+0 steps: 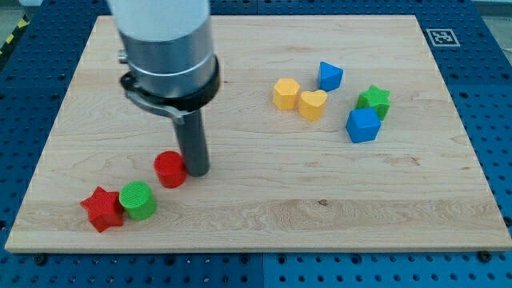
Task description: Slide the blue cube closer to yellow heart
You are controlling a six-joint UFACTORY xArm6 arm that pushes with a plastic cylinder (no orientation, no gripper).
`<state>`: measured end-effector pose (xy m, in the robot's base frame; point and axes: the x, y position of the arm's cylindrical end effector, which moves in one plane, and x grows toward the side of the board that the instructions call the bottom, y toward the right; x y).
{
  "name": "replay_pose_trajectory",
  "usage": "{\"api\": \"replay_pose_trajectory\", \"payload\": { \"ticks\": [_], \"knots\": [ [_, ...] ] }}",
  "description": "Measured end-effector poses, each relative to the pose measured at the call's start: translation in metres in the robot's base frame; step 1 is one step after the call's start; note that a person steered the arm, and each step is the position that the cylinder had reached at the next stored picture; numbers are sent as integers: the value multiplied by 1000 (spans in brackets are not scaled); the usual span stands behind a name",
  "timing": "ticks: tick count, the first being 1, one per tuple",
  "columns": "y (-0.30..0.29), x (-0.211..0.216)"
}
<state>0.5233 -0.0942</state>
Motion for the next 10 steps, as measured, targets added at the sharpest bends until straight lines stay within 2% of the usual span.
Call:
{"api": "replay_pose_trajectory", "payload": {
  "ticks": [3,4,7,8,9,10],
  "knots": [
    [-55,0],
    [4,-5],
    [302,-3],
    [379,-5],
    [391,-29],
    [373,-46]
  ]
}}
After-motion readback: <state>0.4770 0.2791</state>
